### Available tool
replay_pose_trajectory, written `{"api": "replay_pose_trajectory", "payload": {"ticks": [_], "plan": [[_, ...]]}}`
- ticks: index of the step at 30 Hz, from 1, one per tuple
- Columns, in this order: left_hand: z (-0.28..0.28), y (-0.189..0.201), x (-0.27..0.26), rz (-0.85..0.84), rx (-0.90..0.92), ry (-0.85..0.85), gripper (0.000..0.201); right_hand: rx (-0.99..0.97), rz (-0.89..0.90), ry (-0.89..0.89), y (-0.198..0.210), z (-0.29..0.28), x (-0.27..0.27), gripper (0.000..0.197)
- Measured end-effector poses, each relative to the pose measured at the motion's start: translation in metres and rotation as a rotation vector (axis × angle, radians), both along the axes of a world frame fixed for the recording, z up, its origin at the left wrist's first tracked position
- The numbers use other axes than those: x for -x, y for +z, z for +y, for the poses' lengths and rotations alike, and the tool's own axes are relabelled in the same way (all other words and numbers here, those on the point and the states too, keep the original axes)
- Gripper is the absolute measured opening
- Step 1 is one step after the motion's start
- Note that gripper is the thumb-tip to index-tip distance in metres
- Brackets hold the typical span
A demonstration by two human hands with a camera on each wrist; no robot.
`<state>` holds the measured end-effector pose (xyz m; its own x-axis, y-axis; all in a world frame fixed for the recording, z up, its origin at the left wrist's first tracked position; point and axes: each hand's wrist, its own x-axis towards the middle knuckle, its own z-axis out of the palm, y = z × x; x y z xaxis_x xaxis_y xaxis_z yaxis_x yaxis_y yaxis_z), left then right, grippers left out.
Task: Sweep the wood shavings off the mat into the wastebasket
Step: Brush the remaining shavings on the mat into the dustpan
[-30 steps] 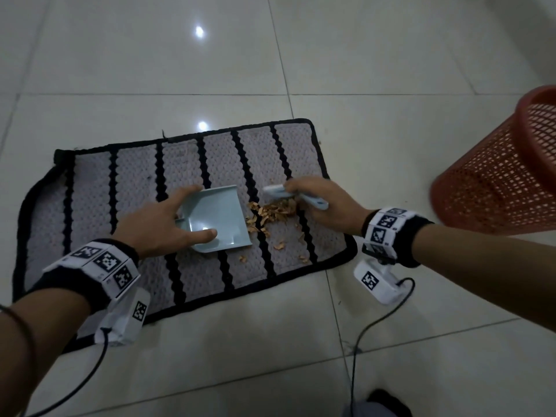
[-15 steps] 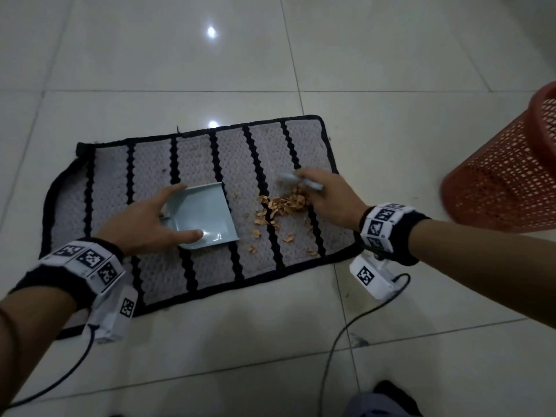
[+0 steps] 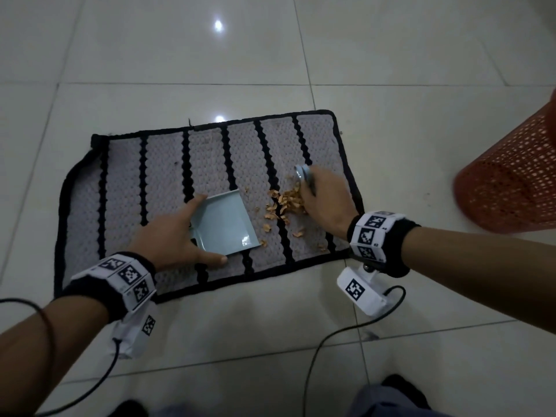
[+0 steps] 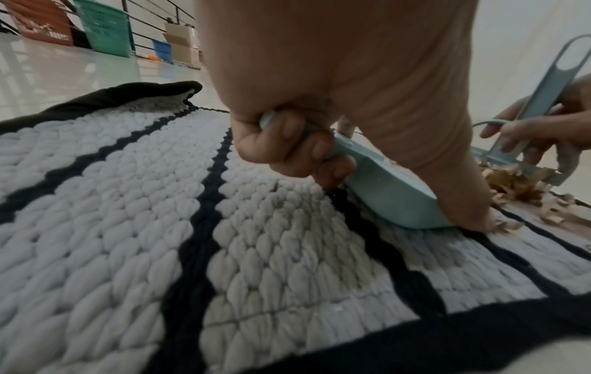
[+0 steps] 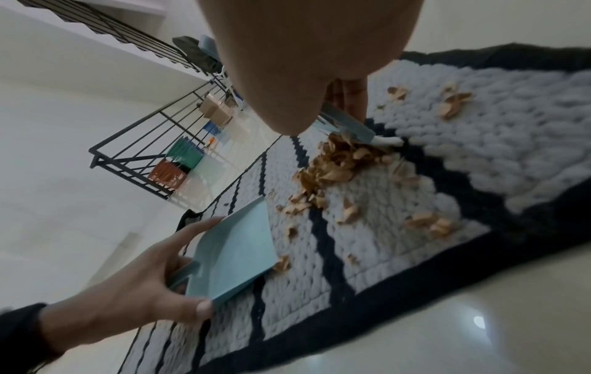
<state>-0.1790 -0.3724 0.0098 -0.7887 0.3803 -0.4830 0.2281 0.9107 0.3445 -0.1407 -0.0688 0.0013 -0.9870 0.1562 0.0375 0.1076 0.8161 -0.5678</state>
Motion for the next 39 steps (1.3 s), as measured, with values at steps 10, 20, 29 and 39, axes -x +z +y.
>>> {"api": "replay_pose_trajectory", "payload": {"ticks": [10, 20, 29, 39], "plan": [[0.004, 0.0, -0.004, 0.068, 0.068, -0.029, 0.128, 0.088, -0.016, 0.091, 0.001, -0.056, -0.004, 0.013], [0.003, -0.002, -0.006, 0.119, 0.043, -0.055, 0.121, 0.12, -0.034, 0.23, 0.013, -0.112, -0.007, 0.021], [-0.001, -0.009, -0.002, 0.089, 0.049, -0.052, 0.124, 0.195, -0.023, 0.242, 0.045, -0.064, 0.004, 0.019], [-0.005, -0.013, 0.005, 0.031, 0.036, -0.022, 0.129, 0.13, -0.29, 0.475, 0.07, 0.002, 0.016, 0.01]]}}
